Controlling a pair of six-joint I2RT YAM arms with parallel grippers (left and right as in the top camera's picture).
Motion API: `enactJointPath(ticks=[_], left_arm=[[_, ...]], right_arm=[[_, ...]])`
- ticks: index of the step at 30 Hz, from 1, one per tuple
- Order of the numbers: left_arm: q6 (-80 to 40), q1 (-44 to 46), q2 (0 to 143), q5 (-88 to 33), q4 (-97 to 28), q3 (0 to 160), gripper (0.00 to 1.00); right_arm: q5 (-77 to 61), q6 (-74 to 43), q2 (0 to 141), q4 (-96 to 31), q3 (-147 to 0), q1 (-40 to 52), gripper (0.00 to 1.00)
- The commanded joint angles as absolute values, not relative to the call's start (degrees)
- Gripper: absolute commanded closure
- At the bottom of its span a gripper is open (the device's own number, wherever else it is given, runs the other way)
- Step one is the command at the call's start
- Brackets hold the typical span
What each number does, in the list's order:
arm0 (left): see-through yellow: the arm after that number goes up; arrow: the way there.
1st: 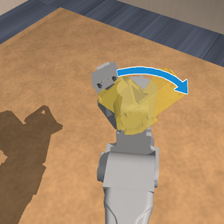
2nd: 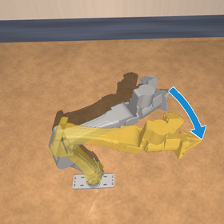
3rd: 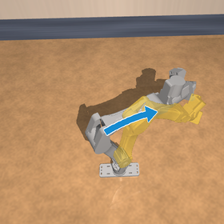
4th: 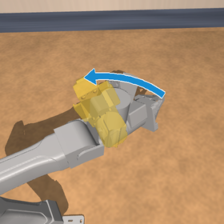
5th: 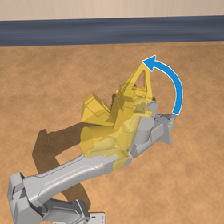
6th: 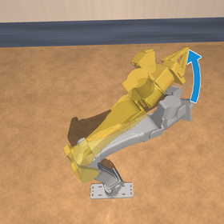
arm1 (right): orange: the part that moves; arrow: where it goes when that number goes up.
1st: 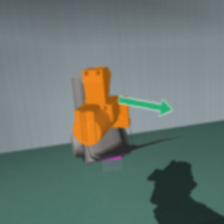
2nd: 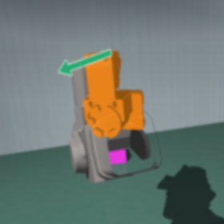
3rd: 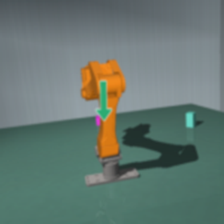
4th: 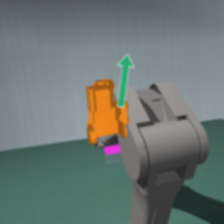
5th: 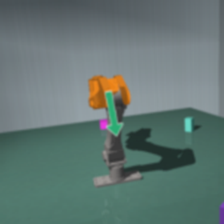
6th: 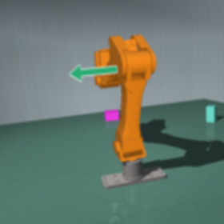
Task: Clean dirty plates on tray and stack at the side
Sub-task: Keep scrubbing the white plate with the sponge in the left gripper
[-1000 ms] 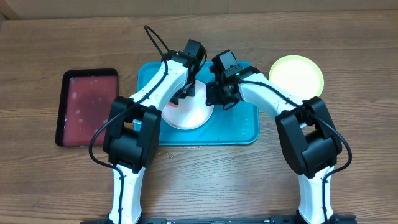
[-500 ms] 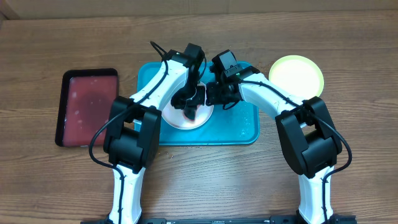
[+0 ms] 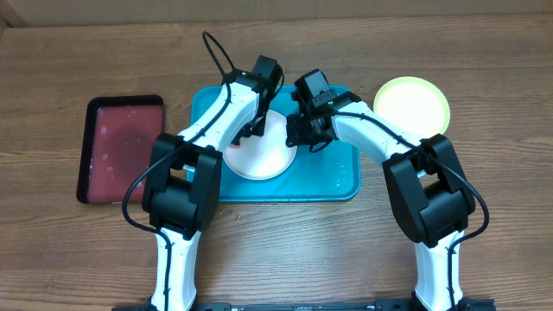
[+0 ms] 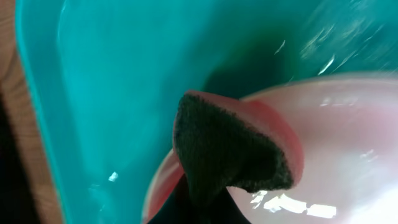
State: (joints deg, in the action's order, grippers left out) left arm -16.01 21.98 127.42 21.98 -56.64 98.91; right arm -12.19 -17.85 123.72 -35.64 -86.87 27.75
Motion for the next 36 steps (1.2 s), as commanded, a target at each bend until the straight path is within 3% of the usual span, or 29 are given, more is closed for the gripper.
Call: enactJointPath(ticks=[1,5,9,15,19,23,28,36], left_arm=[[-17.32,21.74,128.16,10.74,-50.87,99.48,0.93],[-18.26,21.91,128.16,-6.85,-49.54,99.48,0.91],[-18.24,22.72,128.16,-13.85,-52.93,99.48,0.88],[-13.06,23.38,128.16,-8.08,-64.97,99.48,0.96],[-12.01,22.87,128.16,12.23,-69.89,99.48,0.96],[-12.05,22.44,128.16,21.56,-67.29,99.48,0.96],[-20.53,22.46,128.16,22.11,-57.98,99.48,0.96],[-26.57,22.65,128.16,-5.37,-54.92,99.48,0.95]], right_arm=[[-10.96,-18.02,125.62,-36.05,-85.78,27.68,0.96],[-10.96,-18.02,125.62,-36.07,-85.78,27.68,0.96],[-10.96,-18.02,125.62,-36.05,-85.78,27.68,0.96],[-10.96,-18.02,125.62,-36.05,-85.78,27.68,0.96],[-10.96,-18.02,125.62,-36.07,-85.78,27.68,0.96],[-10.96,-18.02,125.62,-36.03,-85.78,27.68,0.96],[-10.96,-18.02,125.62,-36.03,-85.78,27.68,0.96],[-10.07,-18.02,125.62,-36.45,-85.78,27.68,0.96]])
